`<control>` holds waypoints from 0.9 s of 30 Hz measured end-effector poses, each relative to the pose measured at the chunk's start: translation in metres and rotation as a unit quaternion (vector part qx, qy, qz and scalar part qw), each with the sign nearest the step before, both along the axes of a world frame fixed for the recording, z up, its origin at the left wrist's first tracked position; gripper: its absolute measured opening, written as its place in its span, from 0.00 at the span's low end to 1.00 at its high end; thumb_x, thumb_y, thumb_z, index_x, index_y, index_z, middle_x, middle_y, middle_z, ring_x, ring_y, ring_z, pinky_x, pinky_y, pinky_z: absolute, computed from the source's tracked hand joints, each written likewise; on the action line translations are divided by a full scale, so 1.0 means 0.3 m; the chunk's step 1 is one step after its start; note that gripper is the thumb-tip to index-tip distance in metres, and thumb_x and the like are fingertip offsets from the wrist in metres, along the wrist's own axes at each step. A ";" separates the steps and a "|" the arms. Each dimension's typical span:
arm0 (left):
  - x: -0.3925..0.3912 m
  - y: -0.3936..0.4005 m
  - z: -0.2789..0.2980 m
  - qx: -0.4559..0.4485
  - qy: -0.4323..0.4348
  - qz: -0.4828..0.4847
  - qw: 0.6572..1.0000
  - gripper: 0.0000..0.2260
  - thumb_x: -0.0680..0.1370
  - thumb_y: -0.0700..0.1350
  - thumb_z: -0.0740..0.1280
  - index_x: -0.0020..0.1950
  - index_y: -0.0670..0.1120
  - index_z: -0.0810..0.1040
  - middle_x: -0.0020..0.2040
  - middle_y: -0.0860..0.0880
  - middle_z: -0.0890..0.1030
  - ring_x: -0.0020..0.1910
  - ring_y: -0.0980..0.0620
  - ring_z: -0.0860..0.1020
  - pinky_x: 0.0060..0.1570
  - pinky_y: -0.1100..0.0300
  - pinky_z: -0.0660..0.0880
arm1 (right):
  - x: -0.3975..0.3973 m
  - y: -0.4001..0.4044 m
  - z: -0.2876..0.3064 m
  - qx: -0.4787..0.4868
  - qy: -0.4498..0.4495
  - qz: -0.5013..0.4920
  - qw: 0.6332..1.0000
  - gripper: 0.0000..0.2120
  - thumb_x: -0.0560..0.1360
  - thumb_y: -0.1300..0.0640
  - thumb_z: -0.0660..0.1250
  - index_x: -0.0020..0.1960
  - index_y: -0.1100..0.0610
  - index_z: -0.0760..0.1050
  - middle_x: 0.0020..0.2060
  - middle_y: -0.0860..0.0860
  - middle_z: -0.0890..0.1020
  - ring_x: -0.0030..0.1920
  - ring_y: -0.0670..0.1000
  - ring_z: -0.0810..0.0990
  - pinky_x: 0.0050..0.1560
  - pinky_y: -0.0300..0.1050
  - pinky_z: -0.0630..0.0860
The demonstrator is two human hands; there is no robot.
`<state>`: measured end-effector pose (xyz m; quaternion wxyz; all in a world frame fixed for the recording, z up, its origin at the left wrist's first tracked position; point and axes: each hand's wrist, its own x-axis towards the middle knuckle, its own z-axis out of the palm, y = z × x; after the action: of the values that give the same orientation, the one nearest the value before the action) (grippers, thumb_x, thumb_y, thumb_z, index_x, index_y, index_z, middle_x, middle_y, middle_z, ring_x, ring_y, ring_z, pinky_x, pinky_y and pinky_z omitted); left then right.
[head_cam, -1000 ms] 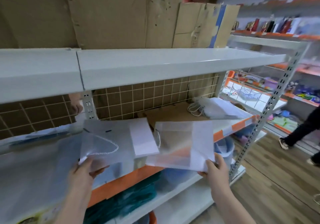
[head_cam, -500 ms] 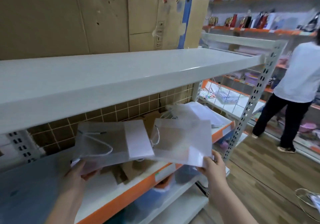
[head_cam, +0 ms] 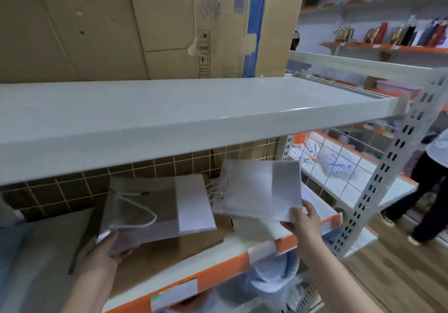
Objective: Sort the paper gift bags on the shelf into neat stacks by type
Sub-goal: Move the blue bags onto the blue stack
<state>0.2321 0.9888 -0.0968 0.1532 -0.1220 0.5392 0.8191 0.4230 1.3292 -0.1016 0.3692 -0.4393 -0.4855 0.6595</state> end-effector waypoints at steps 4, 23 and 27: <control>0.065 0.112 -0.006 -0.003 0.029 0.026 0.999 0.08 0.79 0.36 0.62 0.57 0.40 0.75 0.53 0.39 0.76 0.32 0.50 0.80 0.21 0.62 0.76 | -0.014 0.179 -0.026 0.067 -0.117 0.041 0.990 0.20 0.75 0.64 0.59 0.66 0.59 0.67 0.53 0.59 0.76 0.46 0.60 0.79 0.41 0.54 0.81; 0.212 0.688 0.109 -0.092 0.131 -0.071 0.985 0.04 0.79 0.42 0.65 0.53 0.47 0.78 0.49 0.45 0.82 0.49 0.46 0.80 0.46 0.52 0.77 | -0.006 0.442 -0.081 0.396 -0.449 0.294 0.745 0.19 0.81 0.51 0.50 0.66 0.43 0.73 0.66 0.48 0.72 0.66 0.53 0.67 0.62 0.51 0.65; 0.217 0.783 0.095 -0.144 0.157 -0.094 0.972 0.05 0.80 0.43 0.64 0.47 0.49 0.78 0.39 0.52 0.83 0.46 0.51 0.79 0.44 0.58 0.73 | 0.006 0.461 -0.080 0.423 -0.476 0.319 0.702 0.17 0.81 0.53 0.50 0.66 0.43 0.70 0.67 0.49 0.71 0.65 0.55 0.68 0.59 0.50 0.68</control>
<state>0.2971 1.2237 -0.0684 0.1233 0.0388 0.6782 0.7235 0.4248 1.4676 -0.1257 0.0036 -0.3119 -0.9354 0.1663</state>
